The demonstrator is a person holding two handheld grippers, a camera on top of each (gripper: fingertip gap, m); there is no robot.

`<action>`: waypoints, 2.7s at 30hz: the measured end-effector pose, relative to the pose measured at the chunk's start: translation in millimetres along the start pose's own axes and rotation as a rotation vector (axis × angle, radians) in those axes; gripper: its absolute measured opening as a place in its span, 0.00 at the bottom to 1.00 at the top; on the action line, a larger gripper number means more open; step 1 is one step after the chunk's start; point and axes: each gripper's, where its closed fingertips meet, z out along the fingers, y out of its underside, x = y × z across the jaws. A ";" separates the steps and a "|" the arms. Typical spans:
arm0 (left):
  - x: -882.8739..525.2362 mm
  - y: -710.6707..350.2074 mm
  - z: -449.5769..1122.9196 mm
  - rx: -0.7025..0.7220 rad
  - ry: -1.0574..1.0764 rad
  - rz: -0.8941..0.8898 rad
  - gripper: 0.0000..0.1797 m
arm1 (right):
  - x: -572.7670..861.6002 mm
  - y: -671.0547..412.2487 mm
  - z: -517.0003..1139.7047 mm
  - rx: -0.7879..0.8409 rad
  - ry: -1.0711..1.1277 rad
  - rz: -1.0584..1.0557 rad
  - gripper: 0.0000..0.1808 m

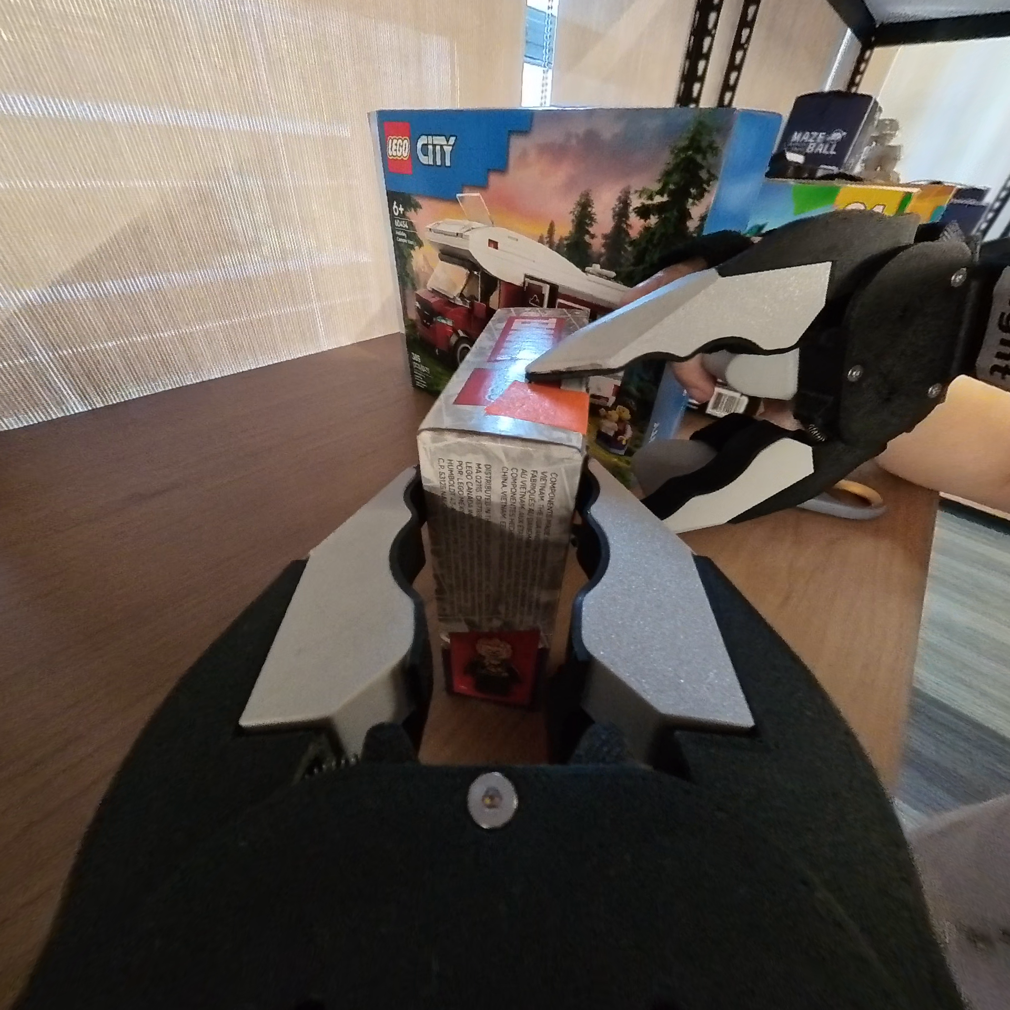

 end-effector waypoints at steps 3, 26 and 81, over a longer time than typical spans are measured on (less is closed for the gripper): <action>0.4 0.4 -0.2 0.006 -0.003 0.017 0.29 | -0.2 -0.4 -0.4 0.002 -0.001 0.001 0.39; 0.9 1.4 -0.6 0.067 0.035 -0.069 0.30 | 0.0 -0.3 0.4 0.010 -0.002 0.009 0.39; 42.9 -20.6 -51.0 0.107 -0.509 0.530 0.38 | 20.4 -27.7 -12.1 0.043 -0.131 0.182 0.43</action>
